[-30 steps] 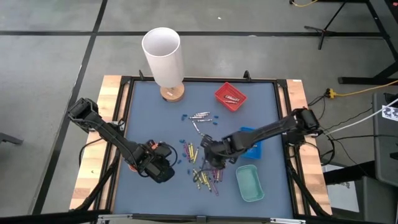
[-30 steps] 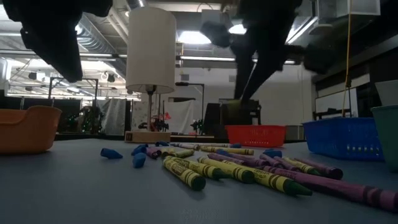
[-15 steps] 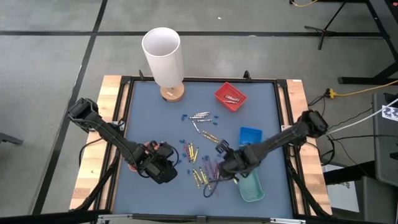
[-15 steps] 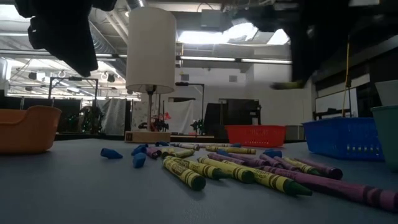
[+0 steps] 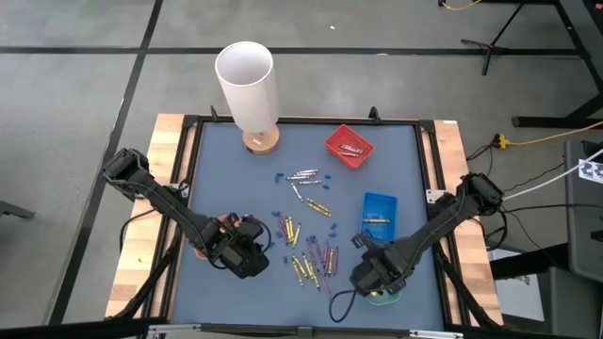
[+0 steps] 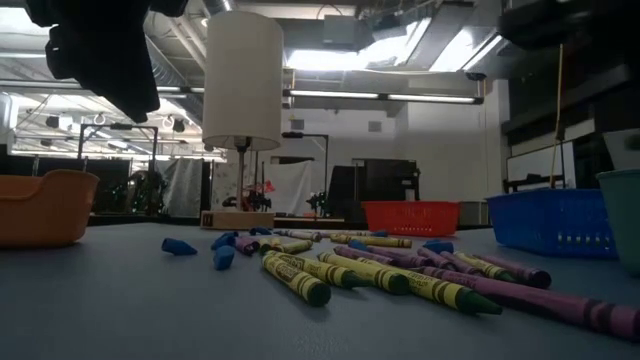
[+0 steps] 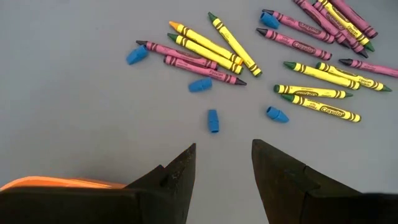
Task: Sort crayons
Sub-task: Put the green crayon into the green bin, then put the yellow crayon into the blue bin
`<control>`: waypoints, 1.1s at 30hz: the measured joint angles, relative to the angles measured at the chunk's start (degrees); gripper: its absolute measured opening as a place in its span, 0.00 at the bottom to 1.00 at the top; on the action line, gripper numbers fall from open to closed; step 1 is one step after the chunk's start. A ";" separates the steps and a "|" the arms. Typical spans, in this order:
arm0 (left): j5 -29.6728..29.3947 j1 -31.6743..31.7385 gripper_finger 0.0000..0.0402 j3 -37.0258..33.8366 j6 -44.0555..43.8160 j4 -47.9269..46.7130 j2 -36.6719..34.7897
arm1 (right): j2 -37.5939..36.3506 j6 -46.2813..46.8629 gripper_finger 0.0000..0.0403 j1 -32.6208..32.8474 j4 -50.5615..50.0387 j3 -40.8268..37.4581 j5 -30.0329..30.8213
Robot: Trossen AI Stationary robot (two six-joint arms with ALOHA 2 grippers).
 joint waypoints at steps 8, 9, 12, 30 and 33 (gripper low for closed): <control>-0.02 0.01 0.35 0.00 0.02 0.97 0.00 | 0.00 8.79 0.04 1.52 -0.90 -0.35 -2.77; -0.02 0.01 0.35 0.00 0.03 1.06 0.00 | 0.00 8.93 0.04 1.50 -1.60 -0.35 -2.80; -0.02 0.01 0.35 0.00 0.03 1.16 0.00 | 0.00 9.30 0.04 1.37 -4.10 -0.35 -2.88; -2.34 -0.02 0.35 0.00 0.04 1.16 0.00 | 0.00 10.74 0.35 1.37 -5.72 -0.37 -0.59; -5.43 0.00 0.35 0.00 0.07 1.18 0.00 | 0.00 10.11 0.37 1.37 -5.72 -0.37 1.42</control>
